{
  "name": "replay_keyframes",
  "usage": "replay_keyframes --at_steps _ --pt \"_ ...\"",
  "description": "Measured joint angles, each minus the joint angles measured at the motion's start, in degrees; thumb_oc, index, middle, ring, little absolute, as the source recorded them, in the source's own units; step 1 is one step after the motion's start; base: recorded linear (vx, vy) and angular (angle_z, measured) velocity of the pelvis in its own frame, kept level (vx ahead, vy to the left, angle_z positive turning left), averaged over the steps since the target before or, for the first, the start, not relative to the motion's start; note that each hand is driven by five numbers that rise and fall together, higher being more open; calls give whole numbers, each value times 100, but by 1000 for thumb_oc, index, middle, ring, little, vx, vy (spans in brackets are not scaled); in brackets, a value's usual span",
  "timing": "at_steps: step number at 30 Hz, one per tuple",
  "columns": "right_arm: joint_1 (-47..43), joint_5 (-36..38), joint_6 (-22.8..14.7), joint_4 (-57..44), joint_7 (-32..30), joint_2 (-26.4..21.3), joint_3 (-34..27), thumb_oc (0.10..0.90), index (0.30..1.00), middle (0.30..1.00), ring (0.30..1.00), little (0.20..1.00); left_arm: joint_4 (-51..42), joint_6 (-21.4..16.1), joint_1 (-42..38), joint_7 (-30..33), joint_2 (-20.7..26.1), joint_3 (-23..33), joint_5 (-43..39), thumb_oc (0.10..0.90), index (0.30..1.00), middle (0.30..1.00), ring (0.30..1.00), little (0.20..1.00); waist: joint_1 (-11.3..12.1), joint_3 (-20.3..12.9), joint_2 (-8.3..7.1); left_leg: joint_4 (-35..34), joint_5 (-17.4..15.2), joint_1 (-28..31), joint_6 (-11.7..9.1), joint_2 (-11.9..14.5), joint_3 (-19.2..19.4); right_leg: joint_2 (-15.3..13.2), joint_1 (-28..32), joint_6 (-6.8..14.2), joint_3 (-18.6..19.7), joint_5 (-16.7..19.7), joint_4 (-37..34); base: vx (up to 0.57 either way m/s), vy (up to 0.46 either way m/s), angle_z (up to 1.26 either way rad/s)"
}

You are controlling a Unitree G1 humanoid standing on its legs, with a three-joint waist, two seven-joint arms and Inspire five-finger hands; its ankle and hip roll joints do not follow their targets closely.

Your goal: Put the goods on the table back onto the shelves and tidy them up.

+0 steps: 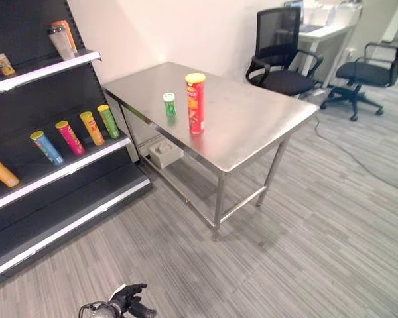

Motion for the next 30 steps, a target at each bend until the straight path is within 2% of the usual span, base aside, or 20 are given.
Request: replay_keyframes --at_steps 2,3,4,5,7,8,10,11,13,16,18,19,20,22,25,26,27,28,29,30 --pt "-11 4 -61 -123 38 -69 50 800 900 900 900 900 90 -1 147 6 -64 85 0 800 900 900 900 900 -97 59 194 -33 -202 196 -43 101 12 347 -396 234 246 -64 -73 252 187 -40" --pt "-32 3 -99 -118 47 -103 50 800 900 900 900 900 125 2 206 2 -72 118 1 800 900 900 900 900 -133 112 289 -33 -241 249 -66 211 35 714 -489 272 285 -153 -195 278 105 -6" --pt "-62 -6 -166 -97 71 -130 98 800 900 900 900 900 253 5 230 -15 -59 219 1 800 900 900 900 900 -353 207 322 -33 -296 281 -68 430 44 1595 -796 236 136 -242 -637 287 60 6" --pt "-144 -30 -169 -83 69 -119 204 800 900 900 900 900 341 7 199 -6 -7 233 1 800 900 900 900 900 -385 222 230 -34 -288 296 -84 433 129 1812 -936 132 -204 -152 -876 269 20 25" --pt "-57 -100 -192 -52 51 -119 274 800 900 900 900 900 365 16 210 -1 46 213 -25 800 900 900 900 900 -448 219 -209 -31 -427 386 -237 270 97 1846 -1194 -147 -663 170 -1216 259 -17 23" --pt "-39 -106 -188 48 38 -160 259 800 900 900 900 900 370 21 203 -1 8 106 4 800 900 900 900 900 -489 199 -289 -32 -475 417 -296 283 -29 1835 -1181 -281 -769 389 -1217 256 -43 31" --pt "-14 -106 -188 257 -7 -283 204 800 900 900 900 900 340 15 175 -54 -96 -188 14 800 900 900 900 900 -567 77 -99 -25 -596 444 -390 501 -242 2001 -1015 -290 -1036 239 -1357 249 -56 38" --pt "10 -106 -167 389 10 -339 114 800 900 900 900 900 237 12 111 -184 -147 -644 143 800 900 900 900 900 -582 33 -23 55 -455 579 -477 676 -318 2243 -748 -465 -1054 112 -1488 247 -59 14" --pt "26 -106 -147 386 9 -405 151 800 900 900 900 900 142 7 92 -261 -201 -944 304 800 900 900 900 900 -573 -88 -128 241 -195 755 -653 761 -323 2341 -385 -538 -991 -41 -1608 250 -79 -12" --pt "-108 -111 -128 305 9 -582 253 800 900 900 900 900 4 -4 -42 -275 -362 -680 378 800 900 900 900 900 -574 -292 16 553 45 976 -1002 935 -310 2528 202 -498 -1058 -103 -2163 231 -129 -4" --pt "-137 -116 -133 299 7 -525 258 800 900 900 900 900 -68 -30 -20 -242 -369 -199 212 800 900 900 900 900 -492 -391 -125 1756 82 580 -1099 1016 -317 2498 607 -519 -936 1 -2637 202 -110 -19" --pt "-195 -123 -131 263 -2 -484 308 800 900 900 900 900 -70 -54 74 -207 -362 49 151 800 900 900 900 900 -335 -442 -198 2714 255 198 -1333 1075 -333 2475 864 -559 -810 107 -2973 233 -27 -80" --pt "-395 -135 -118 177 -20 -443 616 800 900 900 900 900 -122 -120 144 -163 -301 261 35 800 900 900 900 900 -146 -450 -226 3861 343 -417 -1342 1301 -375 2489 1088 -631 -566 250 -3296 166 10 -97" --pt "-457 -339 -173 -182 -9 -357 1074 800 900 900 900 900 -117 -110 288 -81 -209 303 2 800 900 900 900 900 -67 -442 -324 3572 266 -755 -1209 1446 -155 2485 1248 -741 -312 403 -3497 145 63 -84" --pt "-806 -528 -269 -293 -22 -198 1216 800 900 900 900 900 -99 -29 378 -109 -84 292 3 800 900 900 900 900 -74 -357 -458 2681 329 -1041 -1156 1613 -222 2488 1344 -703 -84 382 -3512 250 166 -63" --pt "-909 -709 -283 -300 -29 -154 1387 800 900 900 900 900 -129 -45 337 -78 -8 297 5 800 900 900 900 900 54 -353 -519 1160 463 -970 -1186 1662 -400 2569 1367 -614 215 327 -3515 371 264 -88" --pt "-945 -728 -317 -278 -39 -129 1316 800 900 900 900 900 -33 -82 343 -56 9 402 -4 800 900 900 900 900 138 -353 -517 351 562 -981 -1266 1719 -791 2662 1394 -575 449 300 -3577 272 186 -103" --pt "-944 -727 -327 -271 -67 -98 1196 800 900 900 900 900 62 -135 329 -17 12 543 -8 800 900 900 900 900 202 -343 -532 -51 610 -1001 -1297 1783 -1139 2710 1450 -571 592 298 -3654 77 40 -72" --pt "-931 -720 -333 -254 -88 -89 1082 800 900 900 900 900 100 -109 230 14 6 720 -57 800 900 900 900 900 221 -322 -565 -9 747 -1078 -1260 1806 -1483 2719 1489 -575 668 301 -3676 117 72 -68" --pt "-928 -719 -315 -221 -106 -111 1047 800 900 900 900 900 111 -106 201 52 16 768 -124 800 900 900 900 900 267 -308 -579 -11 806 -1106 -1193 1828 -1611 2695 1542 -570 724 298 -3671 252 238 -65"
